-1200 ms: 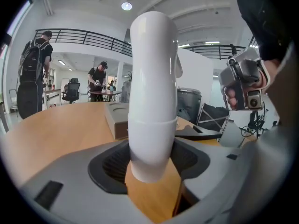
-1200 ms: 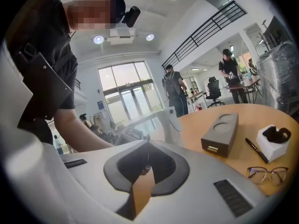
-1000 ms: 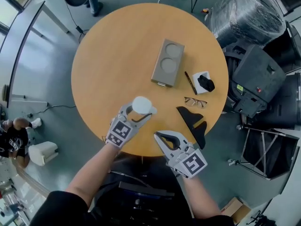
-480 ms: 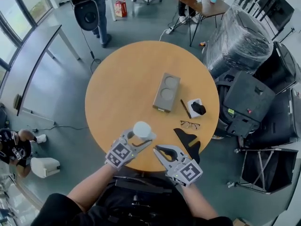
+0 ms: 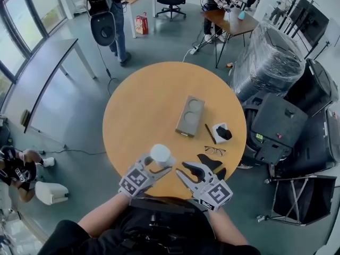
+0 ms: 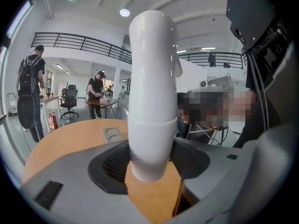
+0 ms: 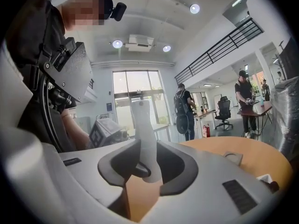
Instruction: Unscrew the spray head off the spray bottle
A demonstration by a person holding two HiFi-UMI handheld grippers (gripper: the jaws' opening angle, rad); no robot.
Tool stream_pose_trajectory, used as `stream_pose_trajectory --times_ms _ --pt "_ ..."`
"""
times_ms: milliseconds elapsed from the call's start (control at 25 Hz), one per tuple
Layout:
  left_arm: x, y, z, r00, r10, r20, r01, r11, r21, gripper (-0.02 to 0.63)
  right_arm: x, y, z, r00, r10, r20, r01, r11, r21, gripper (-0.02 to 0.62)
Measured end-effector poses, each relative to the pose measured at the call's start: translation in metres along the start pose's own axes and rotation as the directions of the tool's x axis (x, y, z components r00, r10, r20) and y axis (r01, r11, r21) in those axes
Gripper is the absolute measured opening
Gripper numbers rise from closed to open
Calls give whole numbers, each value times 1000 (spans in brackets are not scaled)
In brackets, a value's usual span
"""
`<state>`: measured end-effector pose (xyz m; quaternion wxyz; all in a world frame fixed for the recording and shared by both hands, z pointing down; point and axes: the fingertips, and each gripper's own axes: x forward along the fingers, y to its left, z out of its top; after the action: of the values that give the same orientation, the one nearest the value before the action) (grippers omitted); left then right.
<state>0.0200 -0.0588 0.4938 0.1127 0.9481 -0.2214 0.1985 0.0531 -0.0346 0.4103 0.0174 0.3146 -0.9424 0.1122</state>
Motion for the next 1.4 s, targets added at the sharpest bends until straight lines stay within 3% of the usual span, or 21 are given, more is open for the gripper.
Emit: stream_pose_trajectory --times_ms 240,320,480,800,1040,1400 --pt "0 7 -8 1000 6 -23 -7 1000 -7 307 16 -9 18 1000 -11 24 12 1000 -28 222" --pt "1 7 -12 1000 -1 -31 1 1000 -15 307 24 -8 22 1000 6 18 -5 999 -40 280" --pt "2 4 -12 999 -14 -41 14 1000 -10 307 42 4 31 998 59 5 -58 996 -74 309" --pt "8 -10 -6 998 -25 -55 28 998 51 305 74 16 35 995 102 -19 -104 987 -122 308" --pt "5 -11 -5 998 -28 -52 33 996 88 305 77 20 36 993 121 1 -120 984 -130 211" --pt "-6 -31 -1 975 -223 5 219 962 161 302 64 39 41 954 301 7 -299 948 -106 201"
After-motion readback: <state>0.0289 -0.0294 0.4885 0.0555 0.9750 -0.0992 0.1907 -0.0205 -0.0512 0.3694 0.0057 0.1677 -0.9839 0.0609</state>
